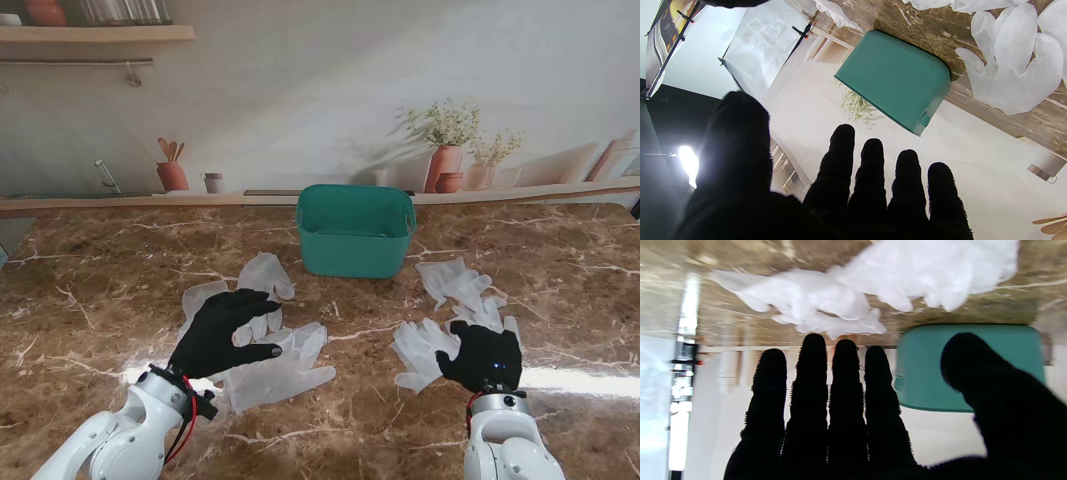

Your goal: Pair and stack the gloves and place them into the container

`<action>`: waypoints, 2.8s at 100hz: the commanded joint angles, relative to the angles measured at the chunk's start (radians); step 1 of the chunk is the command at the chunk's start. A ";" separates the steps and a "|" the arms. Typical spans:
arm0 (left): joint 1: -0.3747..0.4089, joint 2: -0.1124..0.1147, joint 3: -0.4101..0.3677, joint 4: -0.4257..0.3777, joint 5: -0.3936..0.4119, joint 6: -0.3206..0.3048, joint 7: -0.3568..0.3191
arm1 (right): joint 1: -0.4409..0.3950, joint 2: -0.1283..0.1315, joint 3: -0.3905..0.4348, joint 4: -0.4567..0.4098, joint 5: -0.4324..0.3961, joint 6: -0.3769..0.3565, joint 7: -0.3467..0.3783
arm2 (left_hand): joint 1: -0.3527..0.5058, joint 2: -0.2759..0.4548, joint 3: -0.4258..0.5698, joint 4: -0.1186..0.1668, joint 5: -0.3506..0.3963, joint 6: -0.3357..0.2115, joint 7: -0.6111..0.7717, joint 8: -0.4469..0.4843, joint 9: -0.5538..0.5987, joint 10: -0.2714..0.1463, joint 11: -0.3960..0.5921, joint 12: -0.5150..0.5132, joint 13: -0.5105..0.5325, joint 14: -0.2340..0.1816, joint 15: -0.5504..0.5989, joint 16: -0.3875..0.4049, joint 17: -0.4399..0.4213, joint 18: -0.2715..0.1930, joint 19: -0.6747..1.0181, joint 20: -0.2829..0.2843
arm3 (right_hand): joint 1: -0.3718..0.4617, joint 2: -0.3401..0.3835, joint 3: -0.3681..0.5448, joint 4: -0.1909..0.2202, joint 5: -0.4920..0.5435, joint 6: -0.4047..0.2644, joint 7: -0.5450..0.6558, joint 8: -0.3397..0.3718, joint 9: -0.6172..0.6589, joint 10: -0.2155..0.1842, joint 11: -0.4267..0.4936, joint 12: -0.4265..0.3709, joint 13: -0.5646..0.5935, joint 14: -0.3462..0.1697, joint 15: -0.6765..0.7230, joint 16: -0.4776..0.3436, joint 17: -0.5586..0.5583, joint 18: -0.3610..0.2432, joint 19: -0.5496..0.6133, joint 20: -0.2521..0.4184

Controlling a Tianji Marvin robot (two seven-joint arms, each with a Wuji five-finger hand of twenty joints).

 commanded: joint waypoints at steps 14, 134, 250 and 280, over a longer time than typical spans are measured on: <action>-0.013 -0.004 0.001 0.019 -0.013 -0.007 0.008 | -0.022 0.001 -0.021 0.007 -0.011 0.144 0.069 | 0.029 0.032 -0.036 0.033 -0.035 -0.009 -0.009 -0.021 -0.035 -0.019 -0.027 -0.014 -0.041 -0.049 -0.026 -0.014 -0.006 -0.034 -0.027 -0.007 | 0.035 -0.053 -0.113 -0.054 -0.125 0.083 -0.133 -0.052 -0.079 -0.002 0.049 0.068 -0.009 -0.017 0.059 0.069 -0.015 -0.002 0.016 0.051; -0.051 -0.008 -0.006 0.069 -0.059 0.008 -0.007 | 0.195 -0.020 -0.182 0.224 0.106 0.123 -0.072 | 0.052 0.055 -0.042 0.031 -0.016 -0.015 0.006 -0.013 -0.030 -0.015 -0.025 -0.013 -0.043 -0.057 -0.023 -0.017 -0.004 -0.043 -0.057 -0.009 | 0.276 -0.219 0.169 -0.238 0.222 -0.254 0.531 -0.160 -0.032 -0.106 0.363 0.552 -0.129 -0.051 0.421 0.334 -0.082 0.019 -0.033 0.190; -0.049 -0.009 -0.011 0.066 -0.062 0.013 -0.007 | 0.235 0.003 -0.068 0.282 -0.053 0.110 -0.103 | 0.065 0.074 -0.044 0.030 -0.013 -0.014 0.005 -0.013 -0.021 -0.009 -0.024 -0.013 -0.038 -0.054 -0.020 -0.017 -0.003 -0.045 -0.068 -0.003 | 0.201 -0.145 0.149 -0.181 0.158 -0.119 0.127 -0.113 0.129 -0.091 0.243 0.353 -0.005 -0.047 0.334 0.221 -0.012 0.026 0.065 0.125; -0.050 -0.008 -0.011 0.065 -0.064 0.013 -0.012 | 0.242 0.000 -0.077 0.301 -0.033 0.074 -0.136 | 0.074 0.075 -0.045 0.029 -0.012 -0.014 0.005 -0.013 -0.021 -0.009 -0.025 -0.013 -0.039 -0.055 -0.020 -0.017 -0.003 -0.047 -0.080 -0.008 | 0.230 -0.119 0.114 -0.257 0.238 -0.193 0.554 -0.302 0.408 -0.127 0.356 0.410 0.241 -0.050 0.457 0.256 0.163 0.065 0.180 0.105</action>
